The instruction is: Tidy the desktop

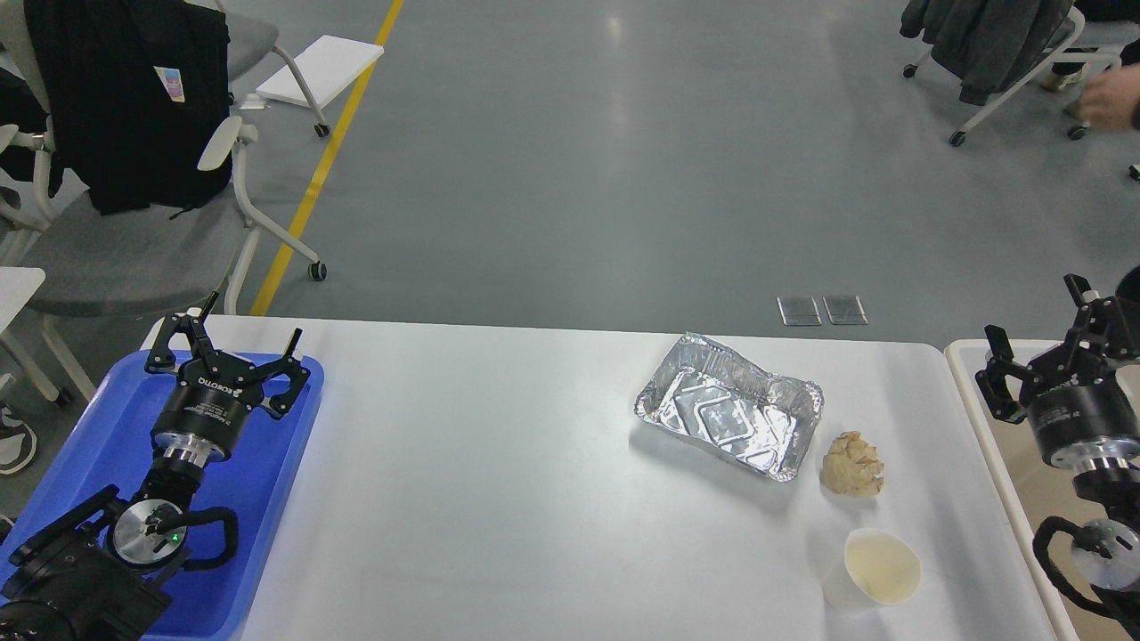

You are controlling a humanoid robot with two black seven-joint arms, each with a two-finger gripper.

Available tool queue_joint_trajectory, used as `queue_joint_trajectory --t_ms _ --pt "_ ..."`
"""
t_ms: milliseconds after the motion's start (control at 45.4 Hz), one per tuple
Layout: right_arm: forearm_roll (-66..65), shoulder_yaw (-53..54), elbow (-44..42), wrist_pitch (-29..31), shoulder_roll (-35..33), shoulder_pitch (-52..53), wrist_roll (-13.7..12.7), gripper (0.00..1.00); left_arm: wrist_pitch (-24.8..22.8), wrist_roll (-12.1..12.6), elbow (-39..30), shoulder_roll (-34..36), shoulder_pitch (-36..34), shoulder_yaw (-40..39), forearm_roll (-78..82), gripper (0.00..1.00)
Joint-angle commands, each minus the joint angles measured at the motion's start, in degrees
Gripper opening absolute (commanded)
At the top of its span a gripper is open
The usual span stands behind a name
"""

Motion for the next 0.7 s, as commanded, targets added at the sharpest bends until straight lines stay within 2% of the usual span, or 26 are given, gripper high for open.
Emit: queue_joint_trajectory --t_ms 0,683 --pt "0.07 0.19 0.05 -0.33 -1.39 0.83 0.09 1.0 0.0 -0.01 0.0 0.0 0.0 0.0 0.0 0.99" --pt "0.07 -3.14 -0.03 -0.41 -4.12 1.8 -0.17 1.0 0.0 -0.01 0.0 0.0 0.0 0.0 0.0 0.99"
